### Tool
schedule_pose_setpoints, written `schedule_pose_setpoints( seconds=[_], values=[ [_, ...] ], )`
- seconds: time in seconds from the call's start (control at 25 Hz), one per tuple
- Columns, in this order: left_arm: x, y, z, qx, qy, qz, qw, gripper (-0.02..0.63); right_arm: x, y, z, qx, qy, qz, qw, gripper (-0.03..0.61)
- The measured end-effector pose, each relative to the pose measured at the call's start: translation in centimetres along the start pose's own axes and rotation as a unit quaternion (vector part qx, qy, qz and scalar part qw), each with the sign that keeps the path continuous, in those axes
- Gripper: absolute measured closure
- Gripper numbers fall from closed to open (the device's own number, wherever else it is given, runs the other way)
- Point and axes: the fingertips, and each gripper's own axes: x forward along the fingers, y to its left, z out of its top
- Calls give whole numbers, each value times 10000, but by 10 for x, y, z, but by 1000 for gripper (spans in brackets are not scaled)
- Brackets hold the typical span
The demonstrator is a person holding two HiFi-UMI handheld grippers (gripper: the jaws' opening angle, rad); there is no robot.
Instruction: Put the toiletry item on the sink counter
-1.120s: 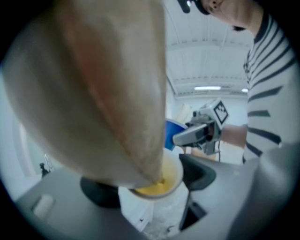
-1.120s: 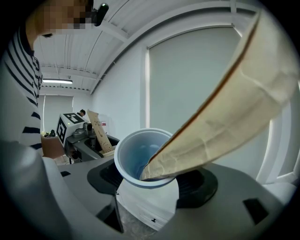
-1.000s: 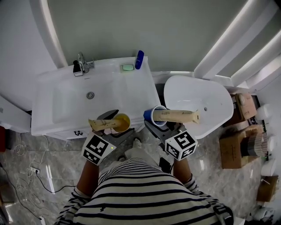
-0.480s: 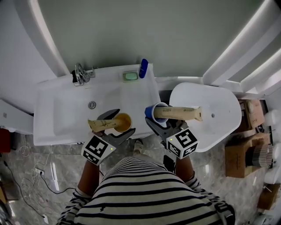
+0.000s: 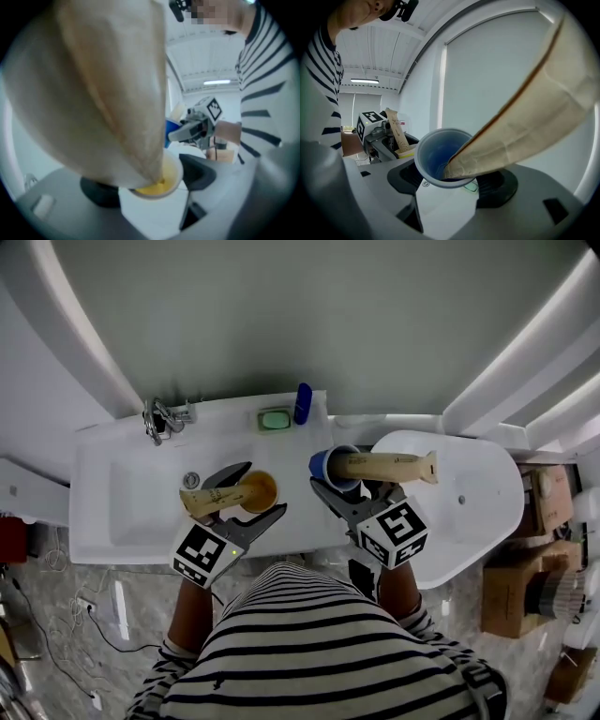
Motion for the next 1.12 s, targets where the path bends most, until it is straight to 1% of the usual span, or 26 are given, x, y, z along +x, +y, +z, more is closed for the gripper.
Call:
schedule_pose_setpoints(
  seconds=[0.12, 0.32, 0.48, 0.76, 1.12],
  values=[
    [15, 9, 8, 62, -39, 69, 9999, 239, 4, -18, 8, -48, -58, 2, 10000, 250],
    [28, 19, 16, 129, -67, 85, 9999, 239, 8, -37, 18, -42, -205, -24, 9998, 251],
    [35, 27, 20, 213, -33, -5, 9998, 239, 18, -49, 19, -19, -201, -119, 9997, 250],
    [40, 49, 25, 274, -52, -124, 9995, 240, 45, -68, -3, 134, 106, -378, 9991, 252],
    [43, 78, 10, 108, -14, -186, 9998, 240, 88, -88, -43, 400, 498, -575, 9963, 252]
  ],
)
